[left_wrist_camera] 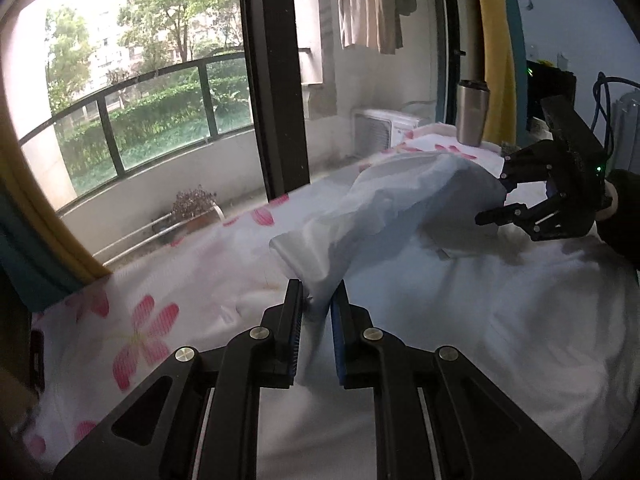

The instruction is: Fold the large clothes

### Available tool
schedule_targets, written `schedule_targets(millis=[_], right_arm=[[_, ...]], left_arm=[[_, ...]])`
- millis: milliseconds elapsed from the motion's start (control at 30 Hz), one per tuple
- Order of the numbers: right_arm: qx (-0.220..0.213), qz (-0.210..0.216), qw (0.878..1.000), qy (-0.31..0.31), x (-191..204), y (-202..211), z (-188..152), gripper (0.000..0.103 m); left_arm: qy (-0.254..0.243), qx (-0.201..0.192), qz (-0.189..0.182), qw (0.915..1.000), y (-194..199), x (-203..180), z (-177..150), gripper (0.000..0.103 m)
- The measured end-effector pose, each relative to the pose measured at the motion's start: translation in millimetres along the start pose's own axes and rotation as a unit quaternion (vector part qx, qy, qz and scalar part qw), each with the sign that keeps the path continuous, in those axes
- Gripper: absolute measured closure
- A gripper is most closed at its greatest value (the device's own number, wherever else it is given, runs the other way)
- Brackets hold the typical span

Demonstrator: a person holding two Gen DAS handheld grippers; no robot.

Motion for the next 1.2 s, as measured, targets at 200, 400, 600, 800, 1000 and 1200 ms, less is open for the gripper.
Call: schedule_targets(millis=[200, 400, 600, 800, 1000, 1200], right_arm=[[0.018, 0.006, 1.000, -0.014, 15.2, 20.1, -20.7, 0.062], [0.046, 0.034, 0.998, -0.023, 29.4, 39.9, -37.7, 0.054], [-0.027, 0.075, 0.994, -0.075, 34.1, 67.4, 0.0, 0.044], [-0.021, 0.078, 0.990, -0.114, 31.5, 7.5, 53.7, 0.040], [0.022, 0.126, 0.984, -0.127, 48.6, -45.8, 54.8, 0.082], [-0.026, 0.150, 0.984, -0.097, 71.6, -1.6, 59.9, 0.099]], left_arm=[[0.010, 0.032, -0.001, 0.9994, 23.3, -6.5, -41.1, 0.079], [0.017, 0.063, 0.003, 0.9979, 45.3, -3.2, -74.5, 0.063], [0.075, 0.038, 0.002, 0.9965, 63.5, 16.6, -71.0, 0.059], [0.127, 0.013, -0.012, 0.9918, 55.2, 19.2, -50.7, 0.057], [0.125, 0.025, -0.019, 0.9916, 42.1, 10.0, -46.4, 0.057], [0.121, 0.038, -0.011, 0.9918, 30.4, 11.5, -48.9, 0.057]])
Point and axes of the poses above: each gripper's, at about its wrist camera, not at the fingertips, and y roughly against the way its jaws point, x to its left, z to its top, the point moved 8 cm from there along -y, roughly the way its jaws point, and after that the axes turned 11 degrees about y, right-handed, at the moved point
